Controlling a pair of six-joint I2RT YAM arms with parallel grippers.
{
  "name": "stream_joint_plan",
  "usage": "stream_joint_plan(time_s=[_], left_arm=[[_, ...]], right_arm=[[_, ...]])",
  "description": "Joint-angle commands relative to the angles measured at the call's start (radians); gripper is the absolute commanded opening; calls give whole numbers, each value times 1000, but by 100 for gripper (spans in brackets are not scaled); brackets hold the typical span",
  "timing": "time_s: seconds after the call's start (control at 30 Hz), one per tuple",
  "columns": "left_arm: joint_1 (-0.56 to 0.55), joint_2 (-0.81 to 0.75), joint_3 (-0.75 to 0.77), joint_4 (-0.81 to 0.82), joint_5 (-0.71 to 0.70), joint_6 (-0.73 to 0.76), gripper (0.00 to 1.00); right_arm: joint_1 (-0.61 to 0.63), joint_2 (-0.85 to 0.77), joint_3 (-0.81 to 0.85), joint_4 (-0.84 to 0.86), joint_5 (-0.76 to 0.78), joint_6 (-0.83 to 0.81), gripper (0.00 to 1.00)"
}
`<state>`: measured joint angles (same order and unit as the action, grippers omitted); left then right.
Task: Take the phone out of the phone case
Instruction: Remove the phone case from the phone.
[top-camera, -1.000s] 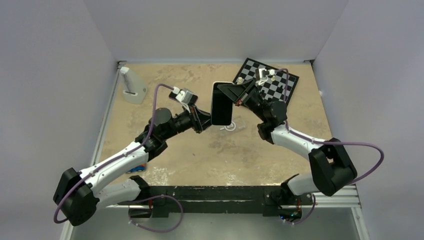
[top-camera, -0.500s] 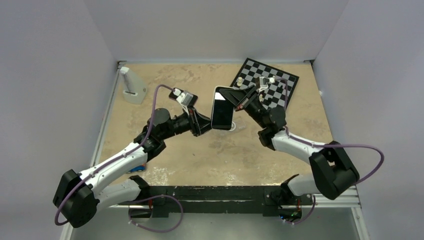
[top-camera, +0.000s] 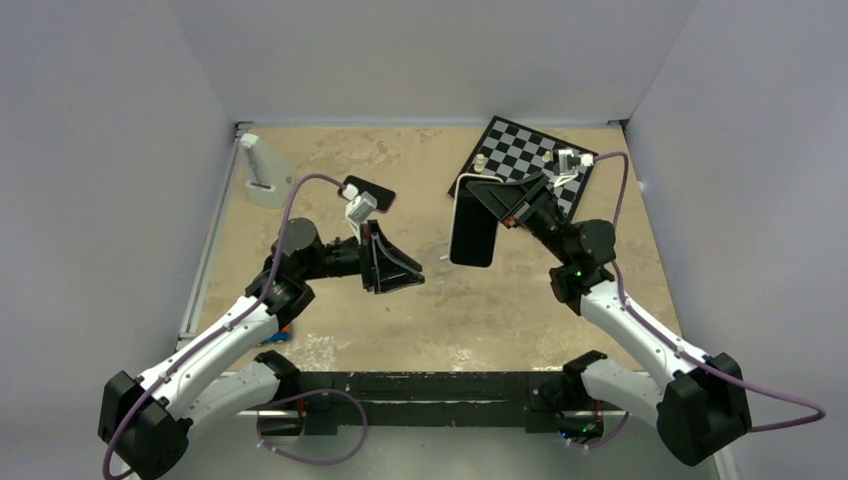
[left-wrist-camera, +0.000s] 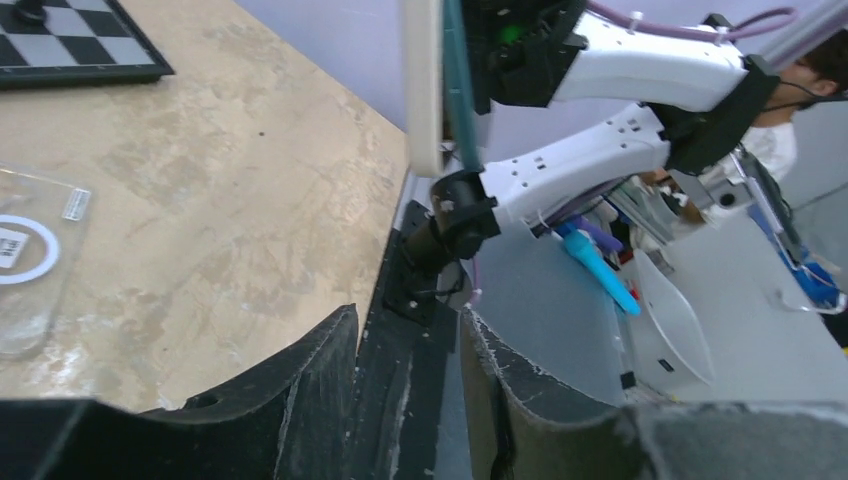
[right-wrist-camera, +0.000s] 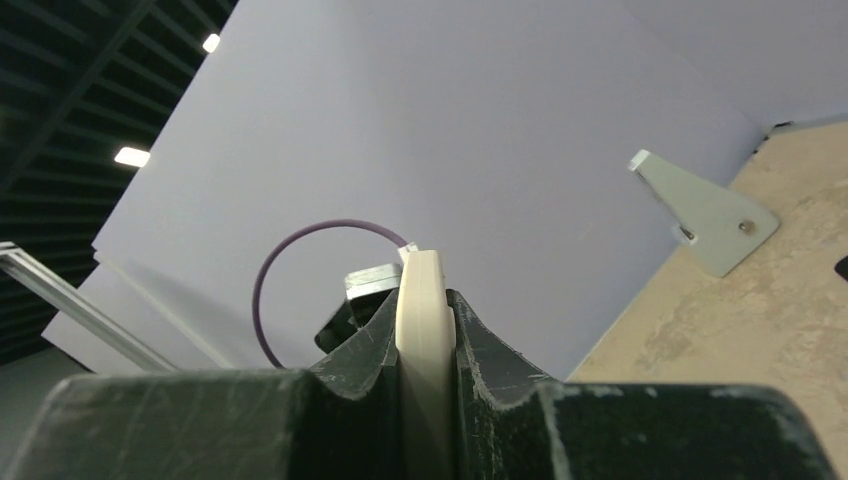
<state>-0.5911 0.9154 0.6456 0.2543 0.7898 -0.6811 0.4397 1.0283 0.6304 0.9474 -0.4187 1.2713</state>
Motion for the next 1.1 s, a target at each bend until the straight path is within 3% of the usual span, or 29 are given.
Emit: stream_joint_plan(time_s=[0.0,0.1,0.2,1.07], left_arm=[[-3,-8,-21,212,108,-210,47],[-28,25,-109,520,26,-469,51],[-38,72,-131,626,-54,-585,45],[-82,277,-78,775,-113,-669,45]], right_arm=[[-3,25,27,-5,4,-19,0],[-3,57,21,43,5,12,0],[-3,75,20,54,6,23,0],[3,79,27,45,-6,19,0]])
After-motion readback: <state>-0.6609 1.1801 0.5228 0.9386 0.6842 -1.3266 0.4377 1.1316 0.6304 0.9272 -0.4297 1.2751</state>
